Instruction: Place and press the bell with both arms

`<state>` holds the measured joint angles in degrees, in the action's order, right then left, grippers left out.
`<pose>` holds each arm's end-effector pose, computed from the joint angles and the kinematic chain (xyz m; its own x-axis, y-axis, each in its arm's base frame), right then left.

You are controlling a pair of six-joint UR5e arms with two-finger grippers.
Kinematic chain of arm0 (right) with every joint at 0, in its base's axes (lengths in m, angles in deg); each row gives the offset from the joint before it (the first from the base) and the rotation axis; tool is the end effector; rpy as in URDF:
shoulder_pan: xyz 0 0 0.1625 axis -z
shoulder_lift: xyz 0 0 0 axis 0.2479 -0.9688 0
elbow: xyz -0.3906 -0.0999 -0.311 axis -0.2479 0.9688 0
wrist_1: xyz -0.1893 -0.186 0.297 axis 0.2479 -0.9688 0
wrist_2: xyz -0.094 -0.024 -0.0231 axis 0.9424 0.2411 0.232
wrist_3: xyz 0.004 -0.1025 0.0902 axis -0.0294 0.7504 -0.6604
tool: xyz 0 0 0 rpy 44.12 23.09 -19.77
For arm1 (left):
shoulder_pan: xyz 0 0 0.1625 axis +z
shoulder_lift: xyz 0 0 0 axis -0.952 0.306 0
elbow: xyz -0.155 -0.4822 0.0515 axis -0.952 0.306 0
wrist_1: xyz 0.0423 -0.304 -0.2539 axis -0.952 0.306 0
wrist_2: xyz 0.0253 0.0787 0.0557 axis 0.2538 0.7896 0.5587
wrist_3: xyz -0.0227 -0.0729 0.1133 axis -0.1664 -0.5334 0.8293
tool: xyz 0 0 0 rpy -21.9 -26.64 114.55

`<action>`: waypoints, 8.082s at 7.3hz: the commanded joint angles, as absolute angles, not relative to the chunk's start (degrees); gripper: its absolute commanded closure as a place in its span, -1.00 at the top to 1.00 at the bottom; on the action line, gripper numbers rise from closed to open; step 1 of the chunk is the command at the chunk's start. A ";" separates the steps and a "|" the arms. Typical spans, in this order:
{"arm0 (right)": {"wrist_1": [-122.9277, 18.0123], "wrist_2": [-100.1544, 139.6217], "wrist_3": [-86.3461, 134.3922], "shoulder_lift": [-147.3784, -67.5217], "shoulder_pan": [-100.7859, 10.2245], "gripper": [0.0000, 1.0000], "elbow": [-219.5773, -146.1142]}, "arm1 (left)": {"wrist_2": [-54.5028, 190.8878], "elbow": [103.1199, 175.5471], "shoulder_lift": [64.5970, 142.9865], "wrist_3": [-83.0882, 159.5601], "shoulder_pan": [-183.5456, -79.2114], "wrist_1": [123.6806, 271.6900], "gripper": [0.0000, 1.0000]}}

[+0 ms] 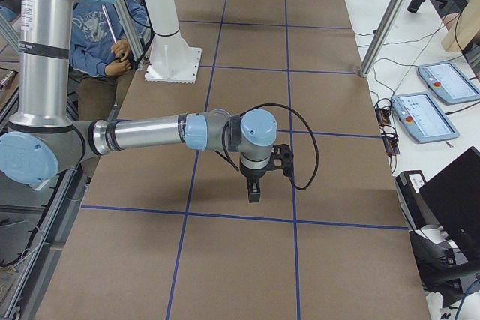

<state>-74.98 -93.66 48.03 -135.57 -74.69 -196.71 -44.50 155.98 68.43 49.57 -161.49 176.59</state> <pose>0.0275 -0.4002 0.7041 0.6813 -0.1367 0.7191 0.1067 0.9905 0.0872 -0.0338 -0.3482 0.7254 0.7150 0.0352 -0.6983 0.0303 0.9962 0.0813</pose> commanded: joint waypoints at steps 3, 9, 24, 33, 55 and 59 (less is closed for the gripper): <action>-73.36 -95.40 47.91 -135.99 -74.68 1.00 -196.55 | -44.57 155.16 66.46 49.63 -161.04 176.67 1.00; -72.40 -95.50 47.38 -135.99 -72.49 1.00 -195.85 | -41.76 146.56 64.69 52.68 -142.60 178.44 0.97; -72.21 -95.32 47.38 -134.94 -70.11 1.00 -196.37 | -47.03 135.48 60.72 56.22 -131.00 182.91 0.99; -72.21 -95.41 47.29 -135.03 -69.76 1.00 -196.37 | -47.21 132.83 60.29 56.04 -129.58 186.17 0.98; -68.88 -95.50 47.29 -135.11 -68.97 1.00 -193.39 | -49.67 107.99 146.07 6.44 -111.13 161.40 -1.00; -68.79 -96.11 47.20 -135.11 -68.88 1.00 -193.47 | -49.58 96.09 151.08 -1.35 -109.18 173.51 -0.71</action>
<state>-68.85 -95.90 47.21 -135.11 -68.91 -193.46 -49.59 97.79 150.38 -0.22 -109.46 171.57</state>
